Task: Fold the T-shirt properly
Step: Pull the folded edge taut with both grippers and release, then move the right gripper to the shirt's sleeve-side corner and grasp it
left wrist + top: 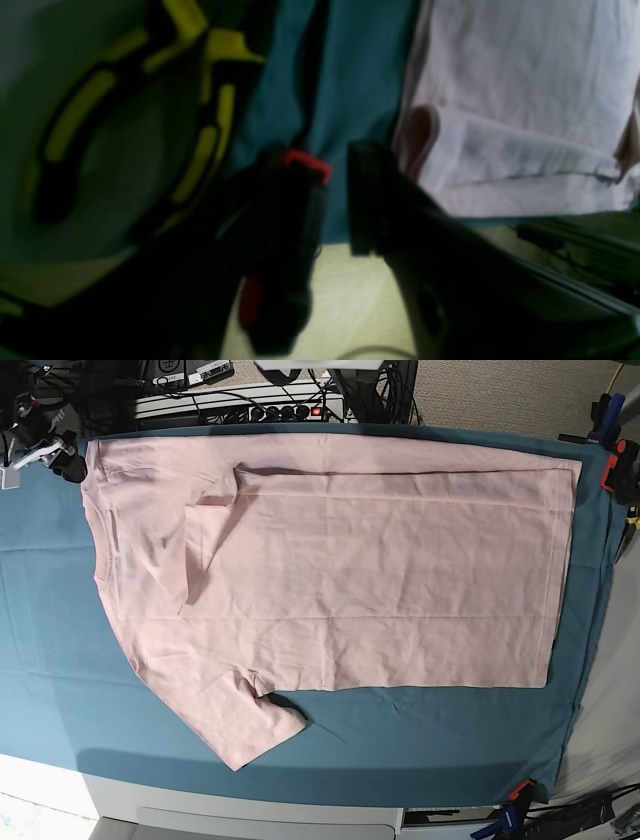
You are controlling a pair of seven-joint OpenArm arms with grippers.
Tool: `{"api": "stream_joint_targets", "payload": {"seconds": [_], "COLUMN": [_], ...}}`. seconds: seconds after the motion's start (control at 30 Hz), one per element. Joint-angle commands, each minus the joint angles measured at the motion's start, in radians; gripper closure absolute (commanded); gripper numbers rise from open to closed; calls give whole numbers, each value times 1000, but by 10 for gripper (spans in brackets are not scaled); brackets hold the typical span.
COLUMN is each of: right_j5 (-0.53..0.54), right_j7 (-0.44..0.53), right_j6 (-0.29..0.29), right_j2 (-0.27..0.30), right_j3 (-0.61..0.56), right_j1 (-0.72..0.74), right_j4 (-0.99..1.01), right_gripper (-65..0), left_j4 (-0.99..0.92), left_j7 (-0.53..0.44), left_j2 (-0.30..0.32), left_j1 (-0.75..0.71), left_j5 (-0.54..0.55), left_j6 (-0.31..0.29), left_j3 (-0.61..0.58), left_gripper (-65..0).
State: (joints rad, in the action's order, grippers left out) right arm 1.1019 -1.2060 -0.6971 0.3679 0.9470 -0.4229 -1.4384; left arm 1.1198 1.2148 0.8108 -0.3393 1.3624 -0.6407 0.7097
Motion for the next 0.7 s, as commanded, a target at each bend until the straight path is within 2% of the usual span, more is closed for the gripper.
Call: {"api": "stream_joint_targets", "payload": {"seconds": [0.0,0.23,0.37,0.5,0.63,0.67], "right_j5": [23,-8,-50,-210,-434,-496], "right_j7": [26,27,61,159,241,266], "right_j6": [-1,-1,-1,-1,-1,20], "right_j2": [29,29,31,71,175,206], "right_j3": [11,11,10,10,-31,-61], "right_j1": [9,97,166,291,468,515], "right_j4": [-16,-16,-16,-16,-10,-2], "right_gripper": [-219,-219,-219,-219,-219,-219], "left_j4": [24,75,95,106,106,106], "left_j7": [-11,-12,-18,-39,-47,-49], "left_j2": [45,54,54,54,54,54], "left_j1": [7,7,7,7,7,7], "left_j5": [28,16,15,-18,-17,-17], "left_j6": [-7,-7,-7,-7,-7,-7], "left_j3": [15,15,15,15,15,15], "left_gripper": [-215,-215,-215,-215,-215,-215]}}
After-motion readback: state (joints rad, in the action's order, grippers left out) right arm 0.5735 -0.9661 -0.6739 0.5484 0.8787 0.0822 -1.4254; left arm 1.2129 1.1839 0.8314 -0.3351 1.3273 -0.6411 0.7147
